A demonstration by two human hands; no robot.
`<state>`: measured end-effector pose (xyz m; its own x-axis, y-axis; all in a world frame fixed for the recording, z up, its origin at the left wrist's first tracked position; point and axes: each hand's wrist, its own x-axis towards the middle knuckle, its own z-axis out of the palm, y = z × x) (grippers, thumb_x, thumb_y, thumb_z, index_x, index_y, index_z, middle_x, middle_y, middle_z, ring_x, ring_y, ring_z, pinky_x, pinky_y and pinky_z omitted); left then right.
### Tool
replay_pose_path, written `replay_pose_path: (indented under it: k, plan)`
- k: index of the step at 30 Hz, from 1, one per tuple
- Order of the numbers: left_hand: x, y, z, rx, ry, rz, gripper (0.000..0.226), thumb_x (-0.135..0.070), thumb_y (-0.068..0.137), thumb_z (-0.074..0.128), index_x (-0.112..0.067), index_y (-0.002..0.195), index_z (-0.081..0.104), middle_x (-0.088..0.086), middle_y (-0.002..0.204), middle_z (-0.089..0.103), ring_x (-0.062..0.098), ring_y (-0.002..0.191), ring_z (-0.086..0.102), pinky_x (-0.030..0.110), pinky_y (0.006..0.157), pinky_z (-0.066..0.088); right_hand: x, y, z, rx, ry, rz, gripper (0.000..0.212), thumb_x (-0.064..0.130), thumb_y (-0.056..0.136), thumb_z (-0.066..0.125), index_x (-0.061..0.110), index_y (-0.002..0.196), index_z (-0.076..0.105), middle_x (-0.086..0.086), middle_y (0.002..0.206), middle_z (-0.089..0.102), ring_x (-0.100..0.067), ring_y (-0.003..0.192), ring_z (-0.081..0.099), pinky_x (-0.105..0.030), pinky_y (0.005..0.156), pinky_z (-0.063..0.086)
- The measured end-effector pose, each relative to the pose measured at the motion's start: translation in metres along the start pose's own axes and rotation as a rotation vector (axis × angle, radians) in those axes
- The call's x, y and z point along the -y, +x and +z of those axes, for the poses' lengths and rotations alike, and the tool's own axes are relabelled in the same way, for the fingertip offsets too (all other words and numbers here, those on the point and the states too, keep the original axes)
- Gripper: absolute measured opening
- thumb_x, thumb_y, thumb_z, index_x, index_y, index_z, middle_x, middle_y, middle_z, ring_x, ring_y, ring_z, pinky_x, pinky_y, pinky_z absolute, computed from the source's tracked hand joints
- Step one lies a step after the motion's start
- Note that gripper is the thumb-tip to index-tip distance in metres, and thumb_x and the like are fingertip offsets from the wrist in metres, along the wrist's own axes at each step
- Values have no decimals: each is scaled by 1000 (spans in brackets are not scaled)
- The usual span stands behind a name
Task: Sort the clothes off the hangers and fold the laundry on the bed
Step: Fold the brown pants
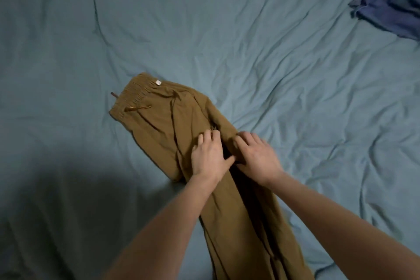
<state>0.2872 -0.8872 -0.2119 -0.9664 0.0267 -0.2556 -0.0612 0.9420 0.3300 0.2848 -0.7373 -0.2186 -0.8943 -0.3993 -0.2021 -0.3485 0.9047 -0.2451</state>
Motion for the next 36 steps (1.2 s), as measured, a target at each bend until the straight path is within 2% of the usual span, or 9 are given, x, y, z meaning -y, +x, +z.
replay_pose_path:
  k: [3, 8, 13, 15, 23, 26, 29, 32, 36]
  plan:
    - [11, 15, 16, 12, 41, -95, 70, -48, 78, 72, -16, 130, 38, 4, 130, 45, 22, 124, 43, 34, 92, 45, -19, 25, 10, -142, -40, -2, 26, 7, 70, 64, 11, 96, 58, -9, 94, 57, -32, 89, 59, -38, 66, 47]
    - [19, 37, 29, -112, 64, -85, 49, -45, 88, 62, -19, 125, 45, 0, 122, 50, 18, 112, 50, 30, 73, 44, -75, 54, 19, -294, 410, 551, 8, 11, 85, 58, 7, 86, 65, -17, 91, 68, -37, 91, 62, -41, 77, 49]
    - [5, 51, 38, -184, 73, 1, 46, -54, 86, 60, -22, 119, 59, -4, 114, 56, 17, 104, 51, 31, 75, 45, -78, 49, 23, -265, 594, 491, 11, 12, 89, 59, 8, 80, 64, -6, 78, 65, -23, 76, 60, -29, 70, 43]
    - [3, 52, 37, -201, 60, 8, 27, -42, 91, 59, -24, 110, 63, -8, 110, 61, 14, 100, 53, 27, 71, 41, -80, 46, 21, -280, 637, 454, 13, 12, 90, 59, 8, 78, 63, -3, 75, 64, -20, 73, 58, -27, 68, 42]
    - [-19, 71, 2, -317, -609, -59, 6, -11, 92, 57, -16, 88, 58, -11, 62, 58, 11, 62, 57, 35, 72, 53, -77, 29, 20, -176, 856, 466, 28, 23, 89, 65, 9, 66, 56, -10, 63, 59, -19, 58, 51, -33, 62, 44]
    - [-22, 85, 0, -350, -621, -95, 6, -8, 91, 55, -13, 93, 58, -4, 69, 63, 23, 73, 62, 38, 76, 52, -73, -1, 22, 62, 960, 483, 6, 14, 87, 68, 9, 84, 67, -5, 73, 69, -8, 60, 62, -26, 64, 53]
    - [-17, 85, 7, -226, -392, -158, 26, -5, 89, 52, -13, 114, 56, 7, 107, 65, 27, 103, 59, 39, 91, 48, -95, -14, 24, -77, 860, 596, 13, 12, 87, 66, 8, 76, 63, -2, 66, 63, 0, 50, 51, -20, 55, 44]
    - [-27, 67, 13, -147, -117, 118, 51, -6, 86, 58, -14, 134, 45, 8, 134, 46, 27, 124, 42, 39, 105, 37, -109, -25, 14, -249, 928, 681, 19, 6, 87, 63, 12, 70, 60, -3, 65, 62, -5, 52, 52, -24, 59, 46]
    - [-54, 18, 32, -8, 88, 700, 49, -16, 80, 67, -17, 128, 55, 2, 126, 55, 25, 130, 42, 52, 117, 18, -97, -90, 17, -206, 989, 693, 14, 15, 84, 71, 16, 74, 61, -5, 70, 64, -8, 57, 56, -24, 60, 48]
